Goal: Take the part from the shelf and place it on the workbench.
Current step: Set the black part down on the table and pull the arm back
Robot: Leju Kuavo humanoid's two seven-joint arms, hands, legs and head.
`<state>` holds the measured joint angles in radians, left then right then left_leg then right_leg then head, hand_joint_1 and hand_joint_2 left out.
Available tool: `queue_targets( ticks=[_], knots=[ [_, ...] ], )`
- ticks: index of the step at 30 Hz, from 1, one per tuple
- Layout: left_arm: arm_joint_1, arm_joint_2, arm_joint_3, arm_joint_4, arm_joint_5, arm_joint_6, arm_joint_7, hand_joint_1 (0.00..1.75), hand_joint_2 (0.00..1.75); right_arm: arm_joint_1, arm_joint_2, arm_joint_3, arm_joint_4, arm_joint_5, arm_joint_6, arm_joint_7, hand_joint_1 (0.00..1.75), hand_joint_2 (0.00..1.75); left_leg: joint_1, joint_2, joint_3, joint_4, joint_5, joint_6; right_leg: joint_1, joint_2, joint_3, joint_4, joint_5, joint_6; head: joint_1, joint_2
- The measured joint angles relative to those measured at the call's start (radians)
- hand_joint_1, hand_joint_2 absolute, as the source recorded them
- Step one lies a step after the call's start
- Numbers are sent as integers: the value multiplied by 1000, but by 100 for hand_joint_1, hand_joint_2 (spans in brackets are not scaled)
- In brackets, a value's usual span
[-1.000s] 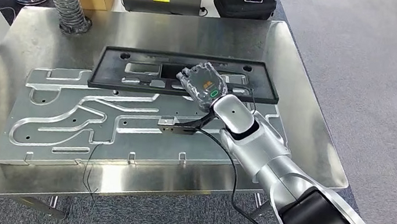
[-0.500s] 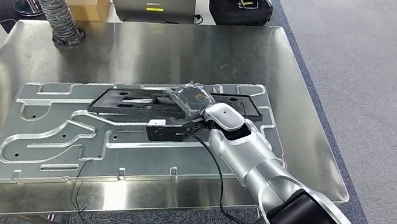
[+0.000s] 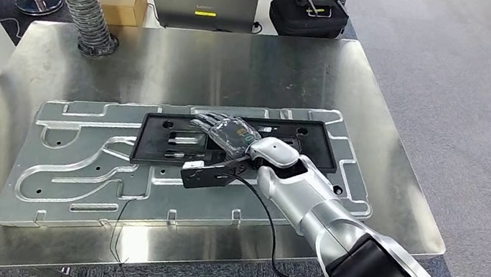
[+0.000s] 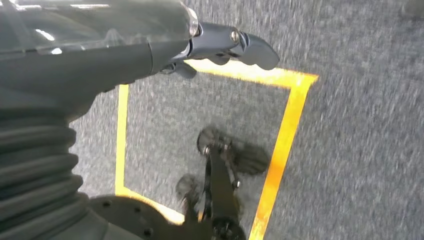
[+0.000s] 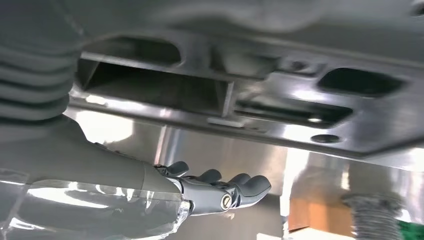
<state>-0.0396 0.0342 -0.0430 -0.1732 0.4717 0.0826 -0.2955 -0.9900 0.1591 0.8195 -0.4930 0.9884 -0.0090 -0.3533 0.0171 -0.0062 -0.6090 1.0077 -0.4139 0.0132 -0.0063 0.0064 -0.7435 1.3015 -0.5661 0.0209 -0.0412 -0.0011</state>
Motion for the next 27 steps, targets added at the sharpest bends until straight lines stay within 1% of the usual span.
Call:
queue_targets(
  ticks=[1,2,3,4,5,6,8,9,10,11,12,13,14,15,16,17,18,19,20,21,22,24,25,26,27],
  knots=[
    [0,0,0,0,-1,-1,-2,0,0,1,0,-1,1,-34,4,-18,0,0,-2,0,0,1,0,0,0,0,-2,5,8,-2,0,0],
    [1,-1,0,0,-1,-2,-4,0,0,1,0,-5,-2,-79,6,-41,0,0,-4,-1,1,2,0,1,1,0,16,-30,32,-6,0,0],
    [1,-2,0,0,-1,-6,-7,0,0,0,-1,-13,-10,-135,2,-69,0,0,-6,-1,1,3,0,1,3,0,51,-97,67,-13,0,0],
    [1,-4,0,0,-2,-10,-10,0,0,1,-4,-27,-26,-200,-13,-100,0,0,-8,-1,1,4,-1,0,7,0,88,-172,95,-21,0,0],
    [0,-6,0,0,-2,-13,-14,0,0,3,-9,-48,-53,-272,-44,-132,0,0,-10,-2,-1,6,-1,-1,10,-2,117,-232,115,-27,0,0],
    [0,-8,0,0,-2,-17,-17,0,0,7,-18,-74,-88,-336,-87,-156,0,0,-12,-1,-2,7,-1,-4,13,-3,134,-270,126,-31,0,0],
    [0,-10,1,0,-3,-25,-23,0,0,24,-52,-137,-189,-417,-223,-173,0,0,-12,-2,-3,6,1,-12,16,-6,140,-287,129,-33,0,0],
    [1,-10,2,0,-3,-29,-25,0,0,37,-75,-168,-249,-422,-306,-167,0,0,-11,-3,-4,5,0,-15,13,-8,143,-292,132,-34,0,0],
    [2,-11,4,0,-2,-34,-27,0,0,51,-101,-199,-313,-405,-397,-155,0,0,-12,-2,-6,11,-6,-19,10,-11,147,-299,135,-37,0,0],
    [3,-12,6,0,-2,-36,-27,0,0,67,-128,-230,-378,-367,-483,-137,0,0,-12,-2,-15,34,-24,-23,6,-13,150,-305,139,-40,0,0],
    [5,-13,10,0,-1,-36,-28,0,0,87,-155,-265,-449,-317,-556,-119,0,0,-11,-1,-32,77,-53,-26,3,-16,153,-310,142,-42,0,0],
    [5,-13,14,0,2,-35,-28,0,0,116,-183,-307,-526,-255,-609,-103,0,0,-9,0,-55,140,-89,-30,3,-17,154,-312,143,-44,0,0],
    [6,-13,18,0,5,-34,-28,0,0,156,-208,-359,-612,-179,-645,-100,0,0,-6,0,-82,209,-124,-33,3,-18,154,-311,142,-45,0,0],
    [7,-13,23,0,9,-33,-27,0,0,207,-226,-421,-701,-107,-665,-114,0,0,-3,0,-102,262,-144,-37,3,-19,154,-311,142,-44,0,0],
    [8,-13,28,0,12,-32,-27,0,0,264,-236,-495,-788,-43,-676,-143,0,0,0,0,-106,282,-146,-40,2,-19,154,-310,141,-43,0,0],
    [9,-13,32,0,15,-32,-27,0,0,318,-240,-573,-865,2,-683,-180,0,0,3,1,-92,263,-130,-42,1,-19,154,-308,139,-40,0,0],
    [10,-13,37,0,17,-31,-27,0,0,370,-241,-653,-936,22,-687,-218,0,0,5,1,-61,208,-100,-43,0,-19,155,-305,137,-36,0,0],
    [11,-13,43,0,18,-31,-28,0,0,420,-243,-740,-1003,28,-689,-254,0,0,7,0,-22,138,-74,-43,-1,-19,156,-302,133,-30,0,0],
    [12,-13,47,0,20,-30,-29,0,0,468,-244,-822,-1062,26,-691,-281,0,0,7,-2,11,76,-57,-40,0,-20,156,-297,129,-23,0,0],
    [14,-13,52,0,21,-29,-30,0,0,517,-247,-907,-1118,21,-691,-301,0,0,7,-3,34,34,-50,-35,1,-21,156,-294,126,-16,0,0],
    [15,-13,57,0,23,-29,-31,0,0,567,-249,-990,-1166,14,-692,-314,0,0,5,-4,43,17,-53,-29,3,-22,155,-292,125,-10,0,0],
    [18,-13,66,0,25,-28,-31,0,0,664,-253,-1130,-1230,-3,-692,-322,0,0,2,-5,44,14,-51,-12,3,-23,158,-295,129,2,0,0],
    [19,-13,70,0,25,-27,-30,0,0,712,-255,-1190,-1251,-14,-692,-326,0,0,2,-4,46,11,-47,-4,1,-21,158,-293,125,8,0,0],
    [20,-13,72,0,25,-26,-29,0,0,754,-256,-1244,-1267,-25,-692,-330,0,0,2,-3,46,7,-42,3,-1,-19,154,-278,109,13,0,0],
    [19,-12,74,0,25,-26,-28,0,0,793,-258,-1293,-1278,-35,-692,-333,0,0,2,-1,46,4,-37,9,-3,-17,141,-244,82,17,0,0]
  ],
)
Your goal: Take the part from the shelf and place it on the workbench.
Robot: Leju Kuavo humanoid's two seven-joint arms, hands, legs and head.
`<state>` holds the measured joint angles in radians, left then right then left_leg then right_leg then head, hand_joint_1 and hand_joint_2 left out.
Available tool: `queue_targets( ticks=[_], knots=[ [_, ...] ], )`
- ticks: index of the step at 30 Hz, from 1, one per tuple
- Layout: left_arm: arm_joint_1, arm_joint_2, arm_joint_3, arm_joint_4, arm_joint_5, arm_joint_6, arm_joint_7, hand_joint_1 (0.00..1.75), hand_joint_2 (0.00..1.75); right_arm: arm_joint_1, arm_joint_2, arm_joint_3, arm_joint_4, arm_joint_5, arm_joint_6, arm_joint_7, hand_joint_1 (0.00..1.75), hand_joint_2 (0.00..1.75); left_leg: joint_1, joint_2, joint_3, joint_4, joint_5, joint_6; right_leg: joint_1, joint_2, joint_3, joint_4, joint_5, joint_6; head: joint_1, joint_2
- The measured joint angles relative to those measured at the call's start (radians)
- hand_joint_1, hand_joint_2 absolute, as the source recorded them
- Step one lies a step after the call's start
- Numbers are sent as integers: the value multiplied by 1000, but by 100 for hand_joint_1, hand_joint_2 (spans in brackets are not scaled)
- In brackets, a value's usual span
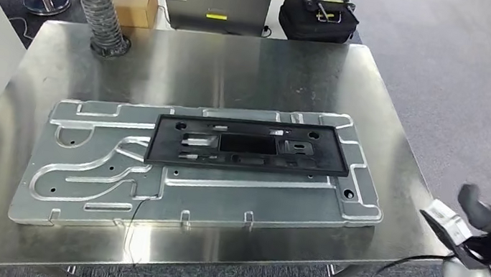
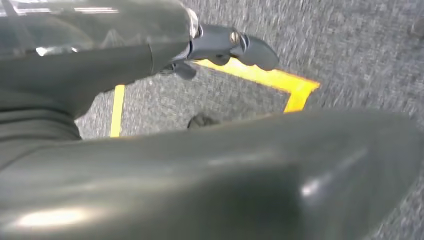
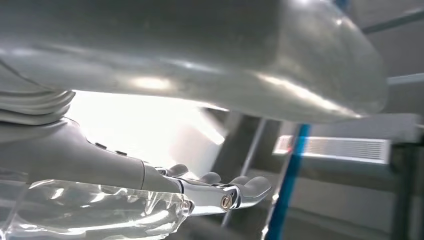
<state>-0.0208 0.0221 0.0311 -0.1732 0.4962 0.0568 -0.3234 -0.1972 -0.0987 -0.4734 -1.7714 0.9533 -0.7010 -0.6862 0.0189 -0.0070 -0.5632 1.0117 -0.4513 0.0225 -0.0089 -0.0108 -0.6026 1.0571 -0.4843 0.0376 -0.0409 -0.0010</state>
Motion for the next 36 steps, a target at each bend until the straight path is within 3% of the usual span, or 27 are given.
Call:
queue_targets(
  ticks=[3,4,5,6,9,11,13,15,18,19,20,21,24,26,28,29,30,31,33,34,35,36],
  knots=[
    [-4,2,6,0,-8,0,1,0,0,117,5,-132,-8,-9,1,-3,0,0,-6,1,-10,-1,7,11,-3,4,-71,183,-109,5,0,0],
    [-4,2,8,0,-10,0,1,0,0,151,11,-171,-5,-9,1,-4,0,0,-9,1,-15,1,9,12,-3,5,-82,219,-121,4,0,0],
    [-3,2,11,0,-10,0,1,0,0,175,16,-203,-3,-9,1,-5,0,0,-12,1,-20,3,11,13,-3,5,-76,217,-115,1,0,0],
    [-4,2,13,0,-6,0,1,0,0,192,21,-229,-2,-9,1,-5,0,0,-15,2,-25,5,12,13,-3,6,-49,176,-94,-3,0,0],
    [-9,2,13,0,9,0,1,0,0,230,34,-286,7,-5,1,-3,0,0,-21,5,-31,8,21,6,4,6,64,-12,-27,-19,0,0],
    [-12,3,12,0,5,3,0,0,0,243,48,-323,52,33,1,6,0,0,-20,6,-31,6,29,-5,13,7,84,-54,-13,-29,0,0],
    [-12,5,12,0,-3,4,-1,0,0,248,68,-369,134,73,1,8,0,0,-18,6,-34,6,34,-17,13,5,78,-61,4,-39,0,0],
    [-11,7,9,0,-9,1,-2,0,0,253,90,-412,207,84,1,0,0,0,-18,5,-50,43,-8,-29,7,1,65,-68,23,-51,0,0],
    [-12,8,5,0,-10,1,-1,0,0,254,117,-451,305,93,2,-6,0,0,-14,5,-101,217,-144,-42,7,-1,28,-67,51,-61,0,0],
    [-13,8,5,0,-10,3,1,0,0,254,124,-460,341,98,2,-6,0,0,-13,5,-104,260,-169,-44,7,-1,14,-65,61,-61,0,0],
    [-13,8,5,0,-9,5,2,0,0,253,131,-468,376,102,3,-7,0,0,-13,6,-89,267,-174,-45,7,0,0,-62,70,-60,0,0],
    [-13,8,4,0,-9,7,4,0,0,252,137,-476,417,105,3,-8,0,0,-13,6,-53,232,-163,-44,8,0,-14,-60,78,-58,0,0],
    [-19,7,4,0,-8,12,9,0,0,241,144,-496,545,92,5,-9,0,0,-16,4,97,15,-111,-30,9,1,-44,-53,106,-48,0,0],
    [-21,7,4,0,-9,12,11,0,0,233,144,-506,623,76,9,-9,0,0,-23,3,125,-41,-97,-17,10,0,-49,-54,123,-37,0,0],
    [-19,5,4,0,-13,12,13,0,0,227,141,-518,718,70,10,-9,0,0,-26,5,117,-39,-75,-4,7,1,-49,-61,140,-24,0,0],
    [-18,3,4,0,-15,12,14,0,0,226,139,-526,772,70,9,-9,0,0,-24,7,109,-41,-63,3,5,2,-54,-60,134,-18,0,0],
    [-18,2,3,0,-17,12,16,0,0,225,136,-535,828,72,7,-8,0,0,-22,9,98,-43,-49,9,3,4,-62,-45,108,-11,0,0],
    [-18,0,3,0,-18,11,17,0,0,223,133,-545,878,78,6,-5,0,0,-19,11,83,-46,-34,14,1,6,-76,-10,61,-5,0,0],
    [-16,-3,1,0,-20,10,17,0,0,214,129,-569,979,113,5,14,0,0,-19,13,50,-45,-9,18,-2,7,-106,117,-55,6,0,0],
    [-14,-4,0,0,-23,9,16,0,0,208,128,-583,1027,136,5,28,0,0,-19,14,32,-44,4,16,-4,7,-114,183,-88,10,0,0],
    [-12,-6,-1,0,-25,8,14,0,0,203,127,-598,1074,160,5,47,0,0,-19,15,15,-42,16,15,-5,7,-110,228,-92,12,0,0],
    [-11,-9,-1,0,-27,8,12,0,0,199,126,-612,1117,181,5,70,0,0,-18,16,-3,-38,27,12,-7,7,-89,240,-71,14,0,0]
  ],
)
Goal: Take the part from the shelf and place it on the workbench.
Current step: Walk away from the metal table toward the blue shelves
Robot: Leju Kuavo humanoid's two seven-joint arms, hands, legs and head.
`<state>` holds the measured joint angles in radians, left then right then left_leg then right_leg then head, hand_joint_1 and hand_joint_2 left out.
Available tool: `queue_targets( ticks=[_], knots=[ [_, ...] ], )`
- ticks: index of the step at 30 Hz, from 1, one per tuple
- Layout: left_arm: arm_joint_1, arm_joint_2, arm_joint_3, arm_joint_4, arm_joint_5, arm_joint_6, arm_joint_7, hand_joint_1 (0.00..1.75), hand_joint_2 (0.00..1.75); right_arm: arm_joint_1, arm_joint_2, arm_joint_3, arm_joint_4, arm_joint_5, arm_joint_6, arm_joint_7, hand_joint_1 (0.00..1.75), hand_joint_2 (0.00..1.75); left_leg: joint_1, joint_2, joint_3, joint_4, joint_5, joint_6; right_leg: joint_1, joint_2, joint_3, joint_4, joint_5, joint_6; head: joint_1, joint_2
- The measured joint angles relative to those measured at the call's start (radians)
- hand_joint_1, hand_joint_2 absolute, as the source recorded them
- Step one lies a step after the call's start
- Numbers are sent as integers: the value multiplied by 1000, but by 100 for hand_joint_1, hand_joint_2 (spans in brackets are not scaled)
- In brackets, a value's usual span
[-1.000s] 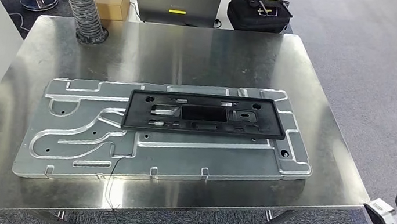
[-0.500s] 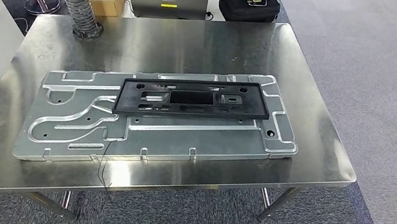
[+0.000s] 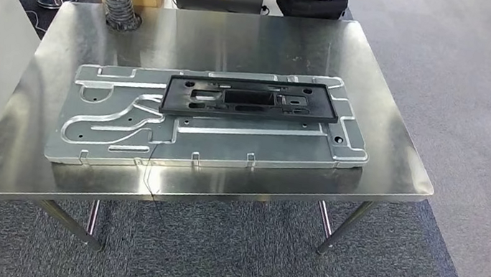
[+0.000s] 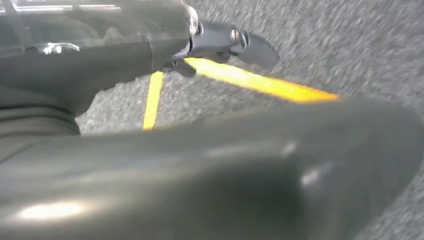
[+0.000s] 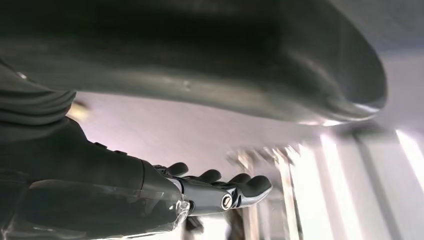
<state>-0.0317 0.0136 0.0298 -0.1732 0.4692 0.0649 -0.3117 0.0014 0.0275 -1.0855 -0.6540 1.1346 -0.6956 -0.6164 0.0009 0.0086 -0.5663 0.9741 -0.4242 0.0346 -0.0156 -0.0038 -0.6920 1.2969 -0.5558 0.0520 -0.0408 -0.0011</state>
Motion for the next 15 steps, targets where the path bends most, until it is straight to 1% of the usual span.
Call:
queue_targets(
  ticks=[1,2,3,4,5,6,7,8,9,10,11,12,13,14,15],
  knots=[
    [1,-2,-1,0,-2,0,-2,0,0,-4,-2,-12,41,19,1,30,0,0,1,0,-18,6,9,-3,-1,0,38,-24,30,1,0,0],
    [1,-5,-1,0,-3,0,-3,0,0,-10,-4,-21,81,39,6,67,0,0,2,0,-34,13,18,-8,-3,0,94,-82,51,1,0,0],
    [1,-7,-2,0,-6,-1,-4,0,0,-17,-7,-28,120,61,17,117,0,0,2,0,-48,22,25,-13,-2,1,158,-162,50,-1,0,0],
    [0,-9,-3,0,-9,-3,-5,0,0,-24,-10,-33,156,83,35,175,0,0,2,1,-57,29,31,-20,0,1,211,-237,36,-7,0,0],
    [0,-11,-4,0,-14,-5,-5,0,0,-30,-12,-35,190,106,61,239,0,0,1,2,-62,33,39,-26,3,2,246,-291,18,-15,0,0],
    [0,-12,-6,0,-19,-9,-4,0,0,-33,-13,-36,222,131,97,309,0,0,2,2,-64,33,47,-32,7,2,260,-319,6,-24,0,0],
    [1,-12,-8,0,-25,-12,-2,0,0,-34,-14,-37,252,154,143,381,0,0,2,3,-65,31,56,-39,8,1,256,-324,9,-34,0,0],
    [2,-12,-10,0,-31,-15,0,0,0,-35,-13,-37,280,174,192,450,0,0,4,2,-69,33,56,-45,8,-1,248,-323,19,-42,0,0],
    [4,-13,-12,0,-36,-18,4,0,0,-36,-12,-38,304,192,245,514,0,0,6,0,-76,47,36,-50,8,-4,237,-323,30,-52,0,0],
    [6,-14,-15,0,-42,-19,7,0,0,-37,-10,-38,324,206,292,568,0,0,7,-1,-86,78,-4,-55,7,-6,224,-325,43,-60,0,0],
    [8,-15,-19,0,-46,-19,11,0,0,-38,-7,-38,341,218,332,609,0,0,9,-2,-100,128,-60,-58,7,-8,210,-324,56,-66,0,0],
    [8,-16,-24,0,-51,-20,14,0,0,-38,-5,-37,355,228,368,638,0,0,10,-2,-113,193,-116,-60,9,-8,194,-324,69,-70,0,0],
    [9,-16,-28,0,-54,-20,17,0,0,-38,-3,-37,367,237,403,658,0,0,10,-2,-121,257,-152,-62,12,-8,178,-322,81,-71,0,0],
    [9,-16,-31,0,-57,-20,19,0,0,-39,0,-36,377,245,436,670,0,0,10,-2,-121,305,-162,-62,14,-8,160,-320,94,-71,0,0],
    [8,-17,-34,0,-60,-20,21,0,0,-40,2,-35,386,251,469,679,0,0,10,-2,-107,324,-149,-60,17,-8,142,-317,106,-71,0,0]
  ],
)
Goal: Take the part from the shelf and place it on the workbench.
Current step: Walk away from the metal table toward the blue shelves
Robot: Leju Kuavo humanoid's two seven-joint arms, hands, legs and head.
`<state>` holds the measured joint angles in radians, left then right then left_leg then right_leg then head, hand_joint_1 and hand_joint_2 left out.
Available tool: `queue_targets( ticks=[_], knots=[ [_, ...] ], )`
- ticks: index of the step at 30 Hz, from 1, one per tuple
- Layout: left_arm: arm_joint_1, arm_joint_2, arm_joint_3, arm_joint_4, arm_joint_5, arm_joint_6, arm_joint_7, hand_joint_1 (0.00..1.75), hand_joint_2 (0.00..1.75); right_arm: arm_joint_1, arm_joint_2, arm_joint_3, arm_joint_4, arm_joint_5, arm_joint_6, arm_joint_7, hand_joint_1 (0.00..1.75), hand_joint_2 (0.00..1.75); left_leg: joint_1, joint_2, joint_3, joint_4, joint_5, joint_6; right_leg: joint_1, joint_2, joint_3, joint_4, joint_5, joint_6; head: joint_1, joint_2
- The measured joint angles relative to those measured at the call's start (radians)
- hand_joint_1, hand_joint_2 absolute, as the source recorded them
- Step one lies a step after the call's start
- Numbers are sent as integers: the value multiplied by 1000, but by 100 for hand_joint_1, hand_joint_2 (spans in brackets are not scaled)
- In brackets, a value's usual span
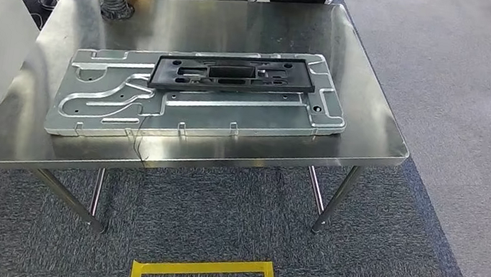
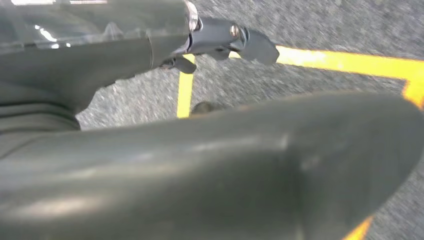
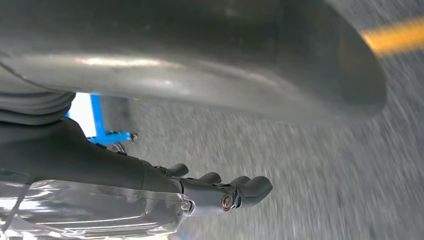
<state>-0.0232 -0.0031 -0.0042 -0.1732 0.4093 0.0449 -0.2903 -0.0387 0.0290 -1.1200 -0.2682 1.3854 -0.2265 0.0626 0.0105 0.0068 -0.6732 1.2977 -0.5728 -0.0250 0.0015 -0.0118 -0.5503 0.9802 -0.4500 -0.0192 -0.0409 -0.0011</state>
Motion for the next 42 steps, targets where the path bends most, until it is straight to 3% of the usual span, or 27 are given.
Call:
queue_targets(
  ticks=[1,3,5,6,8,9,11,13,14,15,16,18,20,21,23,25,28,29,30,31,32,34,36,37,39,40,42],
  knots=[
    [0,0,-2,0,-2,0,2,0,0,-2,2,1,8,4,33,6,0,0,0,0,31,-17,28,4,3,0,-18,4,12,0,0,0],
    [-2,-1,-9,0,-9,-2,7,0,0,-7,7,4,20,10,89,11,0,0,-5,0,140,-145,61,19,8,0,-48,12,32,3,0,0],
    [-6,-2,-17,0,-18,-3,10,0,0,-11,12,9,28,18,124,6,0,0,-12,1,236,-287,43,31,10,-1,-64,17,52,11,0,0],
    [-8,-3,-21,0,-21,-3,11,0,0,-12,14,13,32,21,134,0,0,0,-15,1,257,-325,33,35,9,-2,-66,16,62,16,0,0],
    [-9,-6,-25,0,-23,-1,12,0,0,-14,16,17,37,22,140,-23,0,0,-16,3,245,-339,48,45,6,-2,-73,14,79,28,0,0],
    [-11,-8,-26,0,-23,1,13,0,0,-15,17,19,39,22,141,-36,0,0,-14,5,234,-341,61,52,4,1,-80,22,65,34,0,0],
    [-12,-11,-27,0,-23,4,14,0,0,-15,19,21,44,24,142,-59,0,0,-12,8,204,-344,90,63,-1,6,-104,88,-21,45,0,0],
    [-9,-11,-28,0,-25,5,14,0,0,-16,20,24,48,27,142,-75,0,0,-13,9,167,-342,117,67,-6,7,-128,216,-125,55,0,0],
    [-8,-11,-29,0,-28,5,13,0,0,-17,22,26,50,28,142,-80,0,0,-13,9,147,-338,130,66,-8,7,-131,271,-143,59,0,0],
    [-7,-11,-32,0,-33,4,12,0,0,-19,23,28,51,29,142,-83,0,0,-14,9,127,-333,143,64,-10,7,-121,301,-134,62,0,0],
    [-7,-11,-36,0,-39,4,12,0,0,-21,26,29,53,30,142,-85,0,0,-13,9,106,-325,154,62,-13,7,-94,294,-106,64,0,0],
    [-7,-10,-45,0,-49,3,11,0,0,-25,32,32,56,31,142,-83,0,0,-13,8,69,-308,172,54,-16,7,6,183,-65,63,0,0],
    [-6,-8,-50,0,-55,3,10,0,0,-30,39,37,59,34,148,-72,0,0,-14,8,45,-295,189,44,-12,8,106,37,-87,55,0,0],
    [-5,-6,-51,0,-56,4,10,0,0,-32,43,39,60,37,154,-61,0,0,-14,9,40,-293,199,38,-9,8,129,-6,-102,48,0,0],
    [-3,-1,-52,1,-58,6,9,0,0,-32,52,43,64,44,169,-32,0,0,-12,9,35,-295,216,25,-7,7,125,-22,-96,32,0,0],
    [1,6,-56,1,-63,8,10,0,0,-31,60,48,67,51,180,3,0,0,-8,4,20,-268,178,14,-10,2,104,-24,-72,15,0,0],
    [6,14,-64,2,-68,8,12,0,0,-28,67,53,69,54,178,43,0,0,-4,1,-22,-99,26,2,-9,-1,59,-23,-34,3,0,0],
    [6,17,-67,2,-69,8,12,0,0,-27,68,55,69,55,176,50,0,0,-3,1,-29,-39,1,-1,-8,-1,42,-20,-23,3,0,0],
    [6,18,-69,2,-70,8,13,0,0,-27,69,56,69,55,172,58,0,0,-2,1,-25,-2,2,-3,-7,-1,23,-17,-11,4,0,0],
    [6,20,-70,2,-71,8,13,0,0,-26,70,56,69,54,163,70,0,0,-2,1,-4,0,23,-3,-6,-1,5,-13,0,6,0,0],
    [6,22,-72,2,-73,8,13,0,0,-27,70,57,69,51,148,90,0,0,-1,1,35,-35,52,-1,-6,-1,-13,-8,11,8,0,0],
    [2,25,-74,2,-77,6,14,0,0,-27,70,57,69,43,103,145,0,0,-3,0,149,-182,75,7,-5,0,-39,-1,28,16,0,0],
    [-3,29,-76,2,-78,0,13,0,0,-26,63,51,69,31,58,202,0,0,-7,-2,230,-309,52,17,-4,-2,-55,3,47,27,0,0],
    [-4,30,-76,2,-78,-3,11,0,0,-25,58,46,68,25,37,225,0,0,-11,-2,241,-338,45,23,-4,-3,-61,3,57,33,0,0],
    [-4,32,-76,2,-77,-11,4,0,0,-23,43,34,67,14,1,258,0,0,-10,1,228,-347,57,39,-5,-1,-71,4,64,46,0,0],
    [-4,32,-76,2,-75,-13,1,0,0,-20,37,28,67,9,-12,269,0,0,-8,3,220,-350,66,49,-6,2,-78,18,44,52,0,0],
    [-5,32,-76,2,-71,-15,-4,0,0,-15,26,17,65,1,-33,282,0,0,-8,8,200,-349,84,64,-10,7,-105,111,-48,62,0,0]
  ],
)
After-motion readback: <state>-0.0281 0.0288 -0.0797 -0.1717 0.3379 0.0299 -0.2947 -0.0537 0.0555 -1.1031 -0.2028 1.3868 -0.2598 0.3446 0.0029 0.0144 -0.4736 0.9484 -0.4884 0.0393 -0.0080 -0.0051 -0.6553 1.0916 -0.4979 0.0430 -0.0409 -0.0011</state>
